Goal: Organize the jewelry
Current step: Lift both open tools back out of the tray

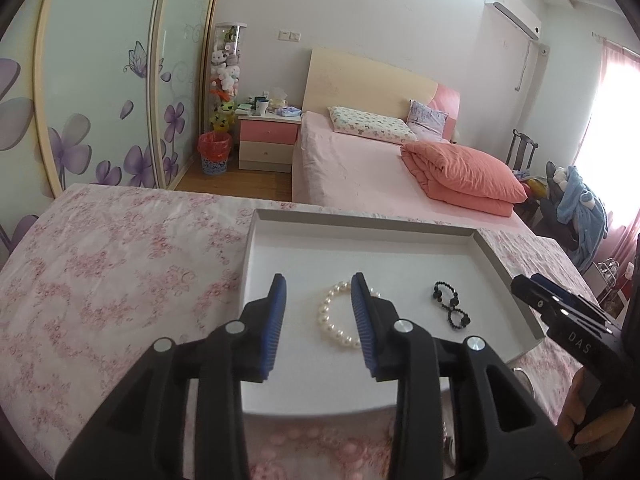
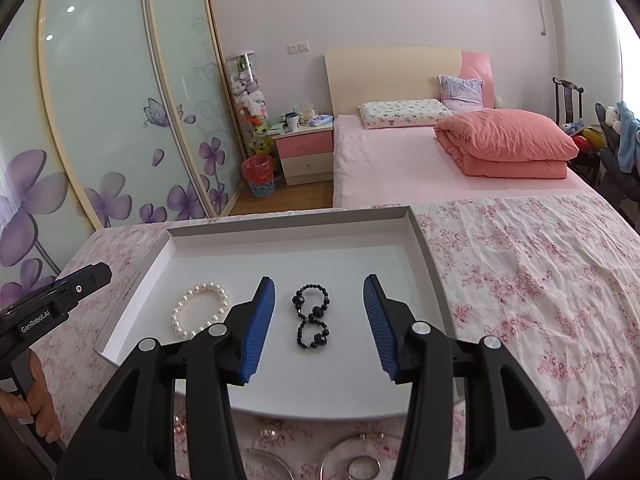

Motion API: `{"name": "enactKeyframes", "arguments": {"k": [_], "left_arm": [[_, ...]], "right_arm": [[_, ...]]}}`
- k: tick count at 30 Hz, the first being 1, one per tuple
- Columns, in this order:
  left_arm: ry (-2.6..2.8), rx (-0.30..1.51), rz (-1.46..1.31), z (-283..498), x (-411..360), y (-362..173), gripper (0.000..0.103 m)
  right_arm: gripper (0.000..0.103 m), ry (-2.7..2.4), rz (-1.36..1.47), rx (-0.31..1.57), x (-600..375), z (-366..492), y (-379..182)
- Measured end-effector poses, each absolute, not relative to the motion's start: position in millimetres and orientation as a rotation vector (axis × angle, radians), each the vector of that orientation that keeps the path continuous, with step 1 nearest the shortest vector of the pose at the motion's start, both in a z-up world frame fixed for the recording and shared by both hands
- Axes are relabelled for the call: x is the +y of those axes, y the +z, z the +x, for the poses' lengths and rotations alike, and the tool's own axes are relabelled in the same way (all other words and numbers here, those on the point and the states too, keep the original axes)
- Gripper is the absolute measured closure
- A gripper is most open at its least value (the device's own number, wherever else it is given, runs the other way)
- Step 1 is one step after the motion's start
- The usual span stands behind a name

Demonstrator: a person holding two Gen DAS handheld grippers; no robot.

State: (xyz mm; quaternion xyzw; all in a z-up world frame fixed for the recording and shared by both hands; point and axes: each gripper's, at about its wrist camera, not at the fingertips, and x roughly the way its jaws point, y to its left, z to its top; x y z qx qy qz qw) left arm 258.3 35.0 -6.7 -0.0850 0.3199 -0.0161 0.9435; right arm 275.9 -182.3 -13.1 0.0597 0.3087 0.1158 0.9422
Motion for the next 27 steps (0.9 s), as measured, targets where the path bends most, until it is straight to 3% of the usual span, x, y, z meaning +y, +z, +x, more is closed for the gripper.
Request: {"name": "enactKeyframes", "arguments": {"k": [17,27], "left_arm": [[-0.009,0.717,-0.180,155,69,-39,0.057],[0.006,0.779,-0.172,154,73,-57,0.055]], "right_arm": [[0.055,0.213,0.081,0.785,-209,209,-49],[0.036,0.188,0.028,0.883,-210,202,-76]]}}
